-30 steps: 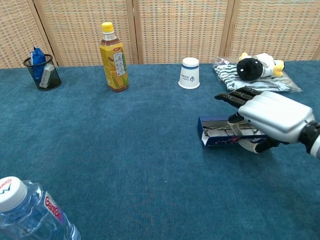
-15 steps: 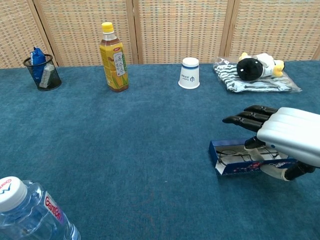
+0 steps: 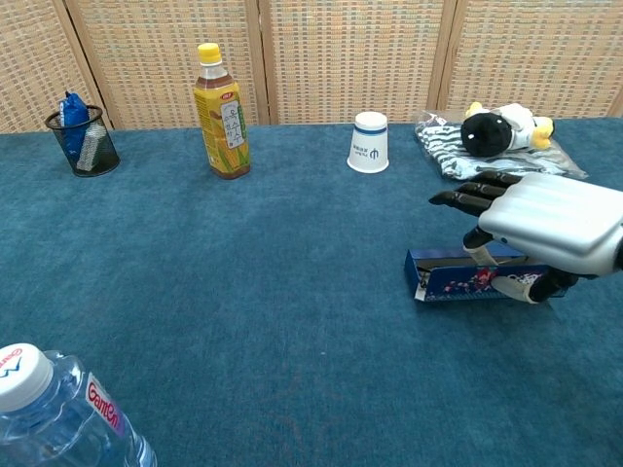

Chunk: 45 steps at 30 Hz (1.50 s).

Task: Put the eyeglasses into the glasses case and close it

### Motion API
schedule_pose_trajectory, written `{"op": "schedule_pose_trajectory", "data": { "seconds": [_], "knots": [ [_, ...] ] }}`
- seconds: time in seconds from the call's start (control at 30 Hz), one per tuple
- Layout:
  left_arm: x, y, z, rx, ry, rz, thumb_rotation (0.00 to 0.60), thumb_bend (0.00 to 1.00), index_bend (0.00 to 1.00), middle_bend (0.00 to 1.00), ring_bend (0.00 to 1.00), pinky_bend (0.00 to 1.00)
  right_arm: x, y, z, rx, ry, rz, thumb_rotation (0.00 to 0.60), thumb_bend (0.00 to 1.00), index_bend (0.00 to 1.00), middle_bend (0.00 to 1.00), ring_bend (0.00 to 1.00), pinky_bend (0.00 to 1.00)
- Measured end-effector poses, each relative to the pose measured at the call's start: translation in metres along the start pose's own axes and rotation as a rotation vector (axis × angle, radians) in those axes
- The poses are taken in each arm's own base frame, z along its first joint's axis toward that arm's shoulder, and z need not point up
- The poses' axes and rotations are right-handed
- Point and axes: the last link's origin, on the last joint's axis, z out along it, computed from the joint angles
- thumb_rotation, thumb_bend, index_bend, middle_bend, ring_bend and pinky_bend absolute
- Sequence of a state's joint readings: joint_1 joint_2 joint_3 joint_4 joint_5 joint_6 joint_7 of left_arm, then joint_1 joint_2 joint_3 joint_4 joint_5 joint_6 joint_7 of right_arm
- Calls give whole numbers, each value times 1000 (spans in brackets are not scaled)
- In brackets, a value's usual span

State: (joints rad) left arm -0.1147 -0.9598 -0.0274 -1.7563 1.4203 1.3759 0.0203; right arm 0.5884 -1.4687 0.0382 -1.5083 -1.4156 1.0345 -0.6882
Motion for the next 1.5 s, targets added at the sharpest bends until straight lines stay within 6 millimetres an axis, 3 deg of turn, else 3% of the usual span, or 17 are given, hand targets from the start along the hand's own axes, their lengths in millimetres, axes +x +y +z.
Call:
{"op": "schedule_pose_trajectory", "data": {
  "seconds": [0.8,1.4,1.5],
  "knots": [
    [-1,0,1,3,-5,0,600,0,0,0,0,0,19,32,45,-151,-65,26,600,569,744,82,0,30],
    [-1,-2,4,14,-13,-3,600,0,0,0,0,0,6,48,82,-241,-191,3,600,569,744,82,0,30],
    [-2,-3,5,15,-16,-2,600,0,0,0,0,0,3,50,84,-248,-196,0,600,569,680,80,0,30]
  ]
}}
